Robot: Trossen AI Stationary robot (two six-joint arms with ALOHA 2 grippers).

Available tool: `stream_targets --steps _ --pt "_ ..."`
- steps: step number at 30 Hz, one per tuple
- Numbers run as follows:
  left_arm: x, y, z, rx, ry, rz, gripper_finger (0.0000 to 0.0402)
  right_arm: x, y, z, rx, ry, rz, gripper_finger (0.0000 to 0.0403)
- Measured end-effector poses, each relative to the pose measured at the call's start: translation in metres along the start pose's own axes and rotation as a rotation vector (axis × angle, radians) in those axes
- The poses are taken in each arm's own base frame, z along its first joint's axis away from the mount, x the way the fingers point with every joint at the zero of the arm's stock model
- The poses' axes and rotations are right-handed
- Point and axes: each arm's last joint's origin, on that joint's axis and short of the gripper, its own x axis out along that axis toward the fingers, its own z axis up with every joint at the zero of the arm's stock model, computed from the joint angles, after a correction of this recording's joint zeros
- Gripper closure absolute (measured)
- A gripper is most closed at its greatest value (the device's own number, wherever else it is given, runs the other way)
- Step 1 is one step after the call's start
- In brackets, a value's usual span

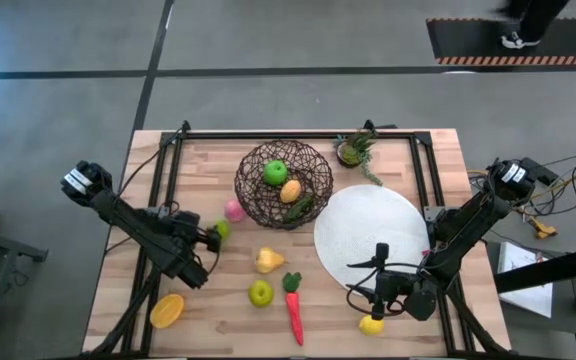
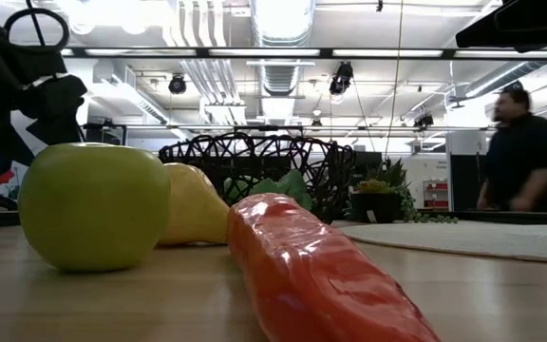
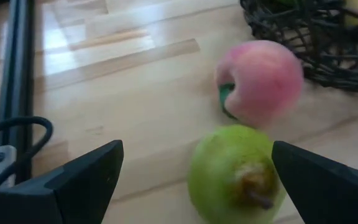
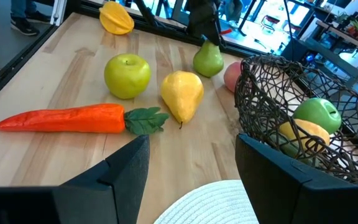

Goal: Build produce basket
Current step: Put the green pear into the wire basket

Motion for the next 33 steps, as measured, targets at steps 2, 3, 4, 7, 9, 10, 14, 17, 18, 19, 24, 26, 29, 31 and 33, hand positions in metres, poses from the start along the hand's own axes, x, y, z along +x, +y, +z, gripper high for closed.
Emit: stream_targets --steps 2,3,4,7,9,10,14,17,18,19,24,26,29,31,33 --pt "-0.001 -0.001 0.001 0.002 -0.014 -0.011 0.0008 0.0 0.0 0.0 0.0 0.0 0.0 0.0179" --pt "-0.001 -0.001 0.001 0.003 -0.018 -0.013 0.0008 0.0 0.0 0.0 0.0 0.0 0.0 0.0179" --pt "-0.001 -0.001 0.001 0.003 -0.019 -0.013 0.0008 0.0 0.0 0.0 -0.001 0.0 0.0 0.0179" --pt "0.0 -0.002 0.0 0.003 -0.018 -0.024 0.0008 0.0 0.0 0.0 0.0 0.0 0.0 0.0179" --pt "0.0 -0.004 -0.001 0.011 -0.01 -0.044 0.0008 0.0 0.0 0.0 0.0 0.0 0.0 0.0179" --pt "0.0 -0.006 -0.002 0.011 -0.005 -0.056 0.0008 0.0 0.0 0.0 0.0 0.0 0.0 0.0179" --pt "0.002 -0.009 -0.006 0.016 0.012 -0.097 0.0008 0.0 0.0 0.0 0.001 0.0 0.0 0.0179" --pt "0.006 -0.007 -0.009 0.014 0.004 -0.104 0.0008 0.0 0.0 0.0 0.0 0.0 0.0 0.0179" --pt "0.008 -0.006 -0.01 0.011 0.001 -0.105 0.0008 0.0 0.0 0.0 0.0 0.0 0.0 0.0179" --pt "0.01 -0.005 -0.012 0.01 -0.003 -0.105 0.0008 0.0 0.0 0.0 0.0 0.0 0.0 0.0179" --pt "0.021 0.0 -0.018 -0.011 -0.021 -0.124 0.0027 0.0 0.0 0.0 -0.001 0.0 0.0 0.0179" --pt "0.023 0.002 -0.019 -0.007 -0.023 -0.121 0.0042 0.0 0.0 0.0 -0.001 0.001 0.0 0.0179" --pt "0.026 0.005 -0.021 0.002 -0.03 -0.114 0.0071 0.0 0.0 0.0 -0.001 0.0 0.0 0.0179" --pt "0.027 0.006 -0.021 0.005 -0.032 -0.112 0.0093 0.0 0.0 0.0 -0.001 0.0 0.0 0.0179" --pt "0.026 0.005 -0.021 0.006 -0.03 -0.115 0.0117 0.0 0.0 0.0 -0.001 0.001 0.0 0.0179"
